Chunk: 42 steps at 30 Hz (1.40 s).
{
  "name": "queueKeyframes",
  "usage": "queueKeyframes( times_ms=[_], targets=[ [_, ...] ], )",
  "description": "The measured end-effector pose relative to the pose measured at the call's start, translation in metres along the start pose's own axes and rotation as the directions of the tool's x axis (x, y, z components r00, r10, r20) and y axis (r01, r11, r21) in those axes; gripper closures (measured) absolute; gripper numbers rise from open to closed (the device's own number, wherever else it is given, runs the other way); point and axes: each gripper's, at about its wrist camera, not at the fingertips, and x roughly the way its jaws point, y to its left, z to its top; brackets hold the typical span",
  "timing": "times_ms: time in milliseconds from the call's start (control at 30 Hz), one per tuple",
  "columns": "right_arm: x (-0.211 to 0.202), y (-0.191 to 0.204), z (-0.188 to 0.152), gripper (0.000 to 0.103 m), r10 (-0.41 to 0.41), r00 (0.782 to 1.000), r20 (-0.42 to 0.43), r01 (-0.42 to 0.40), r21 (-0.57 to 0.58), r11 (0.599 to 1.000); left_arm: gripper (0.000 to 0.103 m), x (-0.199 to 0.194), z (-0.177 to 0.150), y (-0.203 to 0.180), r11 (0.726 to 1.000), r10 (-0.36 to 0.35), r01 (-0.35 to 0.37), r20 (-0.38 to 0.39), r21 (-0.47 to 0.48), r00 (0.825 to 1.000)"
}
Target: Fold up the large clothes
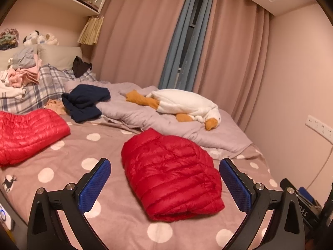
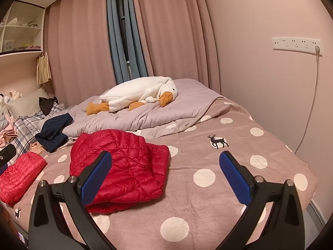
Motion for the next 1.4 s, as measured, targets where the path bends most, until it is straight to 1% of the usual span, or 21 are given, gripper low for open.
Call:
queueKeyframes(
  times_ms=[433, 533, 667, 800, 1000, 1400],
  targets=[
    [0.0001, 0.0009, -0.0005, 0.000, -0.012, 1.000, -0.005, 0.012, -0.009, 1.000, 0.000, 0.0005, 0.0001, 0.0011, 1.000, 0.001, -0.001, 0.001, -0.002, 1.000],
    [0.0012, 0.0014, -0.0012, 0.000, -0.016, 1.000, -0.008, 0.016, -0.011, 1.000, 0.000, 0.0024, 0.0001, -0.0002, 1.000, 0.019, -0.019, 0.009, 0.018, 1.000],
    [0.0019, 0.0018, -0.0015, 0.000, -0.021, 1.000, -0.013, 0.021, -0.013, 1.000, 0.000, 0.0021, -0.0002, -0.0003, 0.999, 0.021, -0.022, 0.017, 0.025, 1.000],
    [0.0010, 0.0040, -0.0016, 0.000, -0.022, 1.000, -0.013, 0.022, -0.015, 1.000, 0.000, 0.0038, 0.0007, 0.0010, 1.000, 0.014, -0.015, 0.014, 0.026, 1.000],
    [0.0012, 0.0041, -0.0013, 0.000, -0.028, 1.000, -0.014, 0.028, -0.014, 1.000, 0.000, 0.0068, 0.0001, 0.0013, 0.999, 0.028, -0.028, 0.000, 0.034, 1.000],
    [-0.0023, -0.0012, 0.0006, 0.000, -0.049, 0.999, -0.002, 0.049, -0.004, 0.999, 0.000, 0.0008, 0.0012, 0.0035, 0.999, 0.013, -0.014, 0.027, 0.031, 1.000]
  ],
)
